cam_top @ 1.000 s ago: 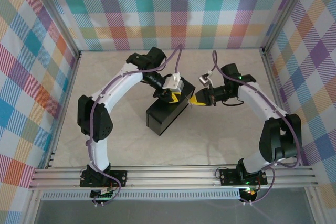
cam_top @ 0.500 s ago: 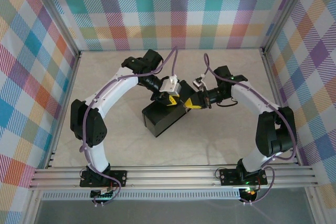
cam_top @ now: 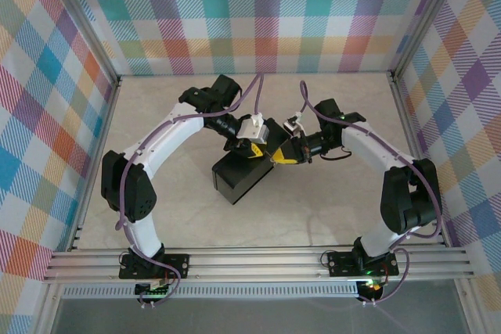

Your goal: Unlock the padlock with the key

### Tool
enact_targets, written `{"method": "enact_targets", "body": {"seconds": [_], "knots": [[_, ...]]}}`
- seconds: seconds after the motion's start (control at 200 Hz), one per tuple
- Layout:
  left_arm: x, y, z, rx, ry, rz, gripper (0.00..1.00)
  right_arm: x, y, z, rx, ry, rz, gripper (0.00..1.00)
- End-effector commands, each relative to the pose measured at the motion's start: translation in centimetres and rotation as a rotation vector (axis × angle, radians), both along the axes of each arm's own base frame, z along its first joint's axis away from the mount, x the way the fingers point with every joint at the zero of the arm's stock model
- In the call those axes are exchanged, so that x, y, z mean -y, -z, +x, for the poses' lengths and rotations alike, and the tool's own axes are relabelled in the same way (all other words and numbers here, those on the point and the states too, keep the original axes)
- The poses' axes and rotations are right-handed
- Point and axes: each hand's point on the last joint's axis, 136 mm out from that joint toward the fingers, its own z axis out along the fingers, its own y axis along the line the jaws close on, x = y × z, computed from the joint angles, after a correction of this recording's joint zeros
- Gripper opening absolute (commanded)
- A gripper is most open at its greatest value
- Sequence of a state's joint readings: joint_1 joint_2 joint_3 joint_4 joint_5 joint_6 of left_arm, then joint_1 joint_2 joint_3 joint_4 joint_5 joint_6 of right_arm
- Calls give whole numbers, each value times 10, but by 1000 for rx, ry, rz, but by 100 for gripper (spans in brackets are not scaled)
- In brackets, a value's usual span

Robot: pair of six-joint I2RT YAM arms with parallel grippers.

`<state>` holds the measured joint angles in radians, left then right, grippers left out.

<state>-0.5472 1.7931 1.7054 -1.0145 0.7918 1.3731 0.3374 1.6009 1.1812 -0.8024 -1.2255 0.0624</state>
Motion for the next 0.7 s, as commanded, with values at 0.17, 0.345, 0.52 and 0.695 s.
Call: {"method": "enact_targets", "body": {"seconds": [0.17, 0.345, 0.52, 0.695], "knots": [[4, -39, -15, 70, 45, -109, 22, -4, -1, 0, 3, -26, 38, 3], [5, -39, -22, 80, 59, -106, 22, -5, -3, 4, 10, -28, 37, 3], [5, -33, -15, 89, 34, -82, 21, -3, -5, 1, 18, -30, 28, 3], [4, -15, -4, 75, 3, -31, 21, 18, -12, -1, 37, 19, -12, 3]]}}
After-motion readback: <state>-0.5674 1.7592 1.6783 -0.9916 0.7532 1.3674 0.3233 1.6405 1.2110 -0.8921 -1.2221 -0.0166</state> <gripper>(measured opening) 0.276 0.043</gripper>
